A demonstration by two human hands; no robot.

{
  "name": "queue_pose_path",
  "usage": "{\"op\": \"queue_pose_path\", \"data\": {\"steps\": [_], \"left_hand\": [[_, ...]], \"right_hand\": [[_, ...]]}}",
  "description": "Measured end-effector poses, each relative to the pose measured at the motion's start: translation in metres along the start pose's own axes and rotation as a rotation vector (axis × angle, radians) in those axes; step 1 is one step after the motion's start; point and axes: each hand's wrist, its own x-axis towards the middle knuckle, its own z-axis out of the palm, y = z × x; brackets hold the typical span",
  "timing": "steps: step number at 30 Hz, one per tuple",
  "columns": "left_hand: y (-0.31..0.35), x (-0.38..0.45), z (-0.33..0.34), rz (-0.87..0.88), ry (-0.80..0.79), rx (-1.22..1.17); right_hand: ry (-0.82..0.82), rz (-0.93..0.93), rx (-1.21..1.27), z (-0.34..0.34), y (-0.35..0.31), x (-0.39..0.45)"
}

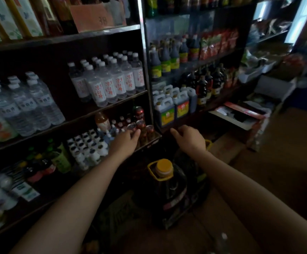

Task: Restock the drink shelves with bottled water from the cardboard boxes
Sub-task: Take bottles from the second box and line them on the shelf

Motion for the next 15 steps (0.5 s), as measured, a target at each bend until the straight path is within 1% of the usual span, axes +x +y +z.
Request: {"op": "queue_pose_path", "data": {"steps": [3, 6, 10, 12, 15], "left_hand": [[0.022, -0.008, 0.026, 0.026, 0.037, -0.023], [0.048, -0.014, 0.062, 0.113, 0.106, -0.028], [0.096, -0.034, 0.135, 0.24, 0.138, -0.182], [0.116, -0.045, 0.184, 0.286, 0.071, -0.231], [0.13, -0.059, 0.271, 0.331, -0.094, -0.228]], "right_hand": [[0.017, 0.062, -0.01, -0.012, 0.034, -0.021], [0.009, 0.119, 0.009, -0.019, 0.08, -0.041], [-0.002, 0.191, 0.05, -0.015, 0.165, -0.067], [0.004, 0.25, 0.037, -0.007, 0.213, -0.081], [0.0, 0.354, 0.017, 0.021, 0.288, -0.108]]}}
